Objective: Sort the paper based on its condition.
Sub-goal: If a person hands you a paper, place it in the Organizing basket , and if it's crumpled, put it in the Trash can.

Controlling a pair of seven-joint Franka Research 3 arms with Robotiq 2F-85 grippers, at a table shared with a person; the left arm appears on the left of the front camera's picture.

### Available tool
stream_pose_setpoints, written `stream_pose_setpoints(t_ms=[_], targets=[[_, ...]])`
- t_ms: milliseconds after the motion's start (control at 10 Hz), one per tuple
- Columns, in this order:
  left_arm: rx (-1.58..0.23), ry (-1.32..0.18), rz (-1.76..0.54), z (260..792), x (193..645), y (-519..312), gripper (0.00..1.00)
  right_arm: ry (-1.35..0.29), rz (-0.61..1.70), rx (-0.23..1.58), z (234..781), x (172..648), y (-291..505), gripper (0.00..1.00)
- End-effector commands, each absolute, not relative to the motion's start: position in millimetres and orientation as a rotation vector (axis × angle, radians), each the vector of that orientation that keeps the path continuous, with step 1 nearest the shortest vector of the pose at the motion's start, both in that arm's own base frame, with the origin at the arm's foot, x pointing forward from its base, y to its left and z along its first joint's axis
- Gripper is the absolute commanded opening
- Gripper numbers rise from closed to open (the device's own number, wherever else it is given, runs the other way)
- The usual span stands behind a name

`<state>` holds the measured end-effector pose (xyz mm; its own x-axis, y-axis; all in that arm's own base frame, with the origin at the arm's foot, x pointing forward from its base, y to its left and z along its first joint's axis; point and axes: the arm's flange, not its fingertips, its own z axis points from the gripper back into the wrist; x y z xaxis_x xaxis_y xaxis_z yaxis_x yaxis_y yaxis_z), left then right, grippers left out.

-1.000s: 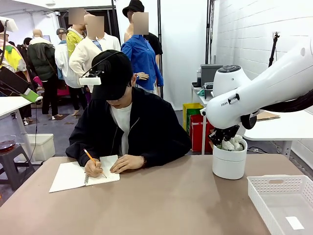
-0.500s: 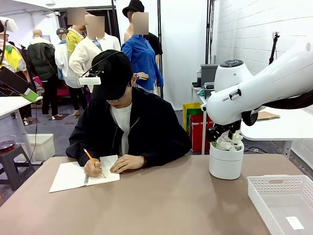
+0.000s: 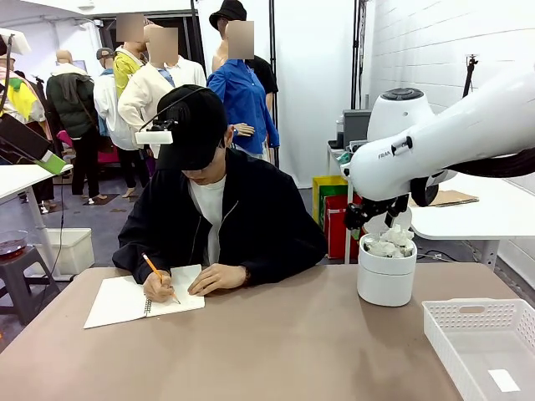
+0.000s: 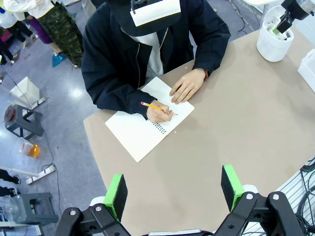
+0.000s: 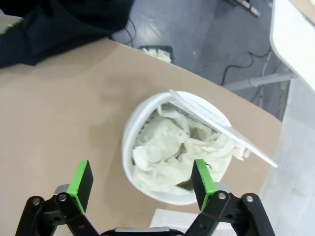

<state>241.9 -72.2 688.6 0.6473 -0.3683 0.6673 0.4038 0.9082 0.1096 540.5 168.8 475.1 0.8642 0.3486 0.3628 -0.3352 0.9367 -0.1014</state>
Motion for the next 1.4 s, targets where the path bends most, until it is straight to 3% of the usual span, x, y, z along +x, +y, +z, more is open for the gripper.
stream_pose_setpoints(t_ms=[0, 600, 700, 1300], targets=[[-0.041, -0.748, -0.434, 688.8, 242.1, -71.5, 1.00, -0.439, 0.397, 0.057, 488.3, 521.3, 169.9, 1.00], [-0.041, -0.748, -0.434, 688.8, 242.1, -71.5, 1.00, -0.436, 0.548, 0.237, 537.2, 463.3, 211.7, 1.00], [-0.041, -0.748, -0.434, 688.8, 242.1, -71.5, 1.00, -0.482, 0.460, 0.153, 544.3, 476.8, 213.8, 1.00], [-0.041, -0.748, -0.434, 688.8, 242.1, -71.5, 1.00, -0.482, 0.460, 0.153, 544.3, 476.8, 213.8, 1.00]])
